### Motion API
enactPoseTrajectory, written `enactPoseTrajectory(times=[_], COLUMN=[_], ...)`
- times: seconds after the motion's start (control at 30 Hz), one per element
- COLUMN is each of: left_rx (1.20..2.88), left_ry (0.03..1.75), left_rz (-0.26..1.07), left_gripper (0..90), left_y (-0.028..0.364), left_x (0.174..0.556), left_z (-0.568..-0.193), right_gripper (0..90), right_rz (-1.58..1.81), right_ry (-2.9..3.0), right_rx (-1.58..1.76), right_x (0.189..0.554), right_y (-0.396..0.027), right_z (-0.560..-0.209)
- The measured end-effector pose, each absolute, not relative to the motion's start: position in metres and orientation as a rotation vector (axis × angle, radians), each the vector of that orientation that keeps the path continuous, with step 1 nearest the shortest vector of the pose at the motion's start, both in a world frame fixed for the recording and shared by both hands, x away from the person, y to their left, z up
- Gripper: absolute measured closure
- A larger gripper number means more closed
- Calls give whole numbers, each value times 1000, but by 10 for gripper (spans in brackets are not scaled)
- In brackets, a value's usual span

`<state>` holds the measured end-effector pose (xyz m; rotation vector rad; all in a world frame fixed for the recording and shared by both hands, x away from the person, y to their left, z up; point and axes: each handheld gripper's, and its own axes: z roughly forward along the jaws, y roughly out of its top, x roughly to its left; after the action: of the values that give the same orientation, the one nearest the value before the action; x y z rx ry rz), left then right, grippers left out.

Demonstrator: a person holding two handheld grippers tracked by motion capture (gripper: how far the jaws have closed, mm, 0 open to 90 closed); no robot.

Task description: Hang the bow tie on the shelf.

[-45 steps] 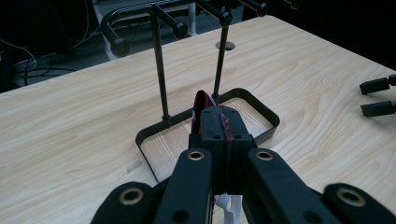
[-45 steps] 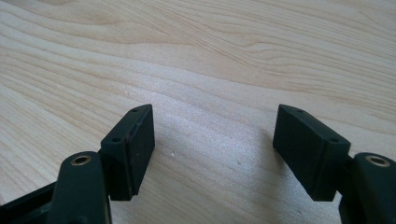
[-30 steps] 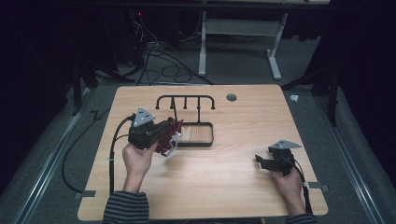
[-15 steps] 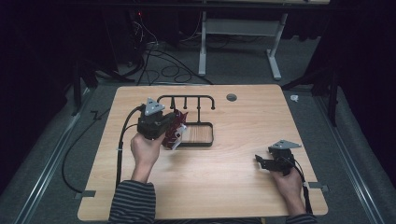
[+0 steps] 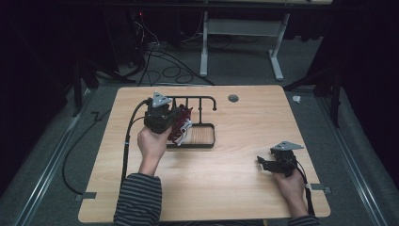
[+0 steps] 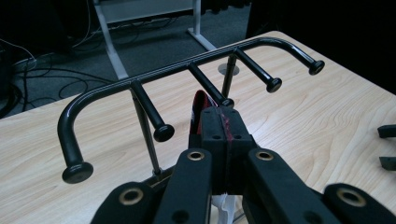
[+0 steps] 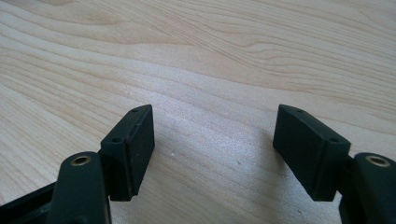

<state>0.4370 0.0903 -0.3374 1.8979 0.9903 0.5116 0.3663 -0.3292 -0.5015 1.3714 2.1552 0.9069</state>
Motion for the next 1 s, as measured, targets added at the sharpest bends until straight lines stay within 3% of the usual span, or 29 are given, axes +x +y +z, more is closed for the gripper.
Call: enactPoseTrajectory(times=[1.0], left_rx=[1886], left_ry=[993], left_rz=[496], left_gripper=[900], left_y=[71], left_x=[456], left_z=[-333], right_gripper=[303], right_rz=[907], right_ry=[2156], right_rx=[1370], right_x=[366], right_y=[-329], right_z=[-502])
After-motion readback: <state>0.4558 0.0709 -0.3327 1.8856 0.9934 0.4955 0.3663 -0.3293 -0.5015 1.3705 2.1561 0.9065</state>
